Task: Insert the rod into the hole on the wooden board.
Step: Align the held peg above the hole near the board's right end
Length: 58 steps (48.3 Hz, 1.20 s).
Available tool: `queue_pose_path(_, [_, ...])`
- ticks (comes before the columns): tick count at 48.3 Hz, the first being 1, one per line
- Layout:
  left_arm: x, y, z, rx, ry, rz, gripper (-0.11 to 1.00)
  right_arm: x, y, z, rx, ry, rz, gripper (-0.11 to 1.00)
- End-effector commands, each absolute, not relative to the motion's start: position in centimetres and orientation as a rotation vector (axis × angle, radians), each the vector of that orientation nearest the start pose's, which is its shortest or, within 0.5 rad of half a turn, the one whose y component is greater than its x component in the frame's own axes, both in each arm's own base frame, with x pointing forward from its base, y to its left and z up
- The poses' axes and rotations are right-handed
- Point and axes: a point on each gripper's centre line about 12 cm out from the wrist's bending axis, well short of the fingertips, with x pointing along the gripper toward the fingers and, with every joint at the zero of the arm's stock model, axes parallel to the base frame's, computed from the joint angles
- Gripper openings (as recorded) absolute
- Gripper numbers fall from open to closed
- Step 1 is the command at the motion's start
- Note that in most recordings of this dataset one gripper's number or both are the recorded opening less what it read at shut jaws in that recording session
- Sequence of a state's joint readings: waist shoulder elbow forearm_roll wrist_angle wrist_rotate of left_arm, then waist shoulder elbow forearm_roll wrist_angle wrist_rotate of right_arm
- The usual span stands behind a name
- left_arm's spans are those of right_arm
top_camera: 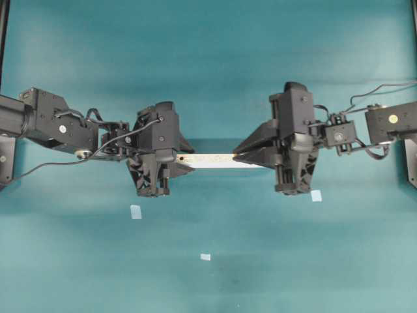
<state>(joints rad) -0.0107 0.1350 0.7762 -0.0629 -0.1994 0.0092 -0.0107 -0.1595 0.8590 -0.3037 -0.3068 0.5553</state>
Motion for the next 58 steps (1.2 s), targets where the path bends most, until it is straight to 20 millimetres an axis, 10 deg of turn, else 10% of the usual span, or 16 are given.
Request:
queue_pose_path(1, [37.8,-0.5,11.1,-0.031,0.680,0.011,0.55,34.6,0.6,19.9,0.300,0.368,0.028,0.12])
queue_pose_path(11, [37.7,-0.6,11.1,-0.028,0.683,0.006,0.32,34.1,0.4,19.3,0.303,0.372,0.026,0.12])
queue_pose_path(58, [37.6,-0.6,11.0,-0.039,0.691,0.011,0.31,31.0,-0.8,15.2,0.283,0.236,0.044,0.12])
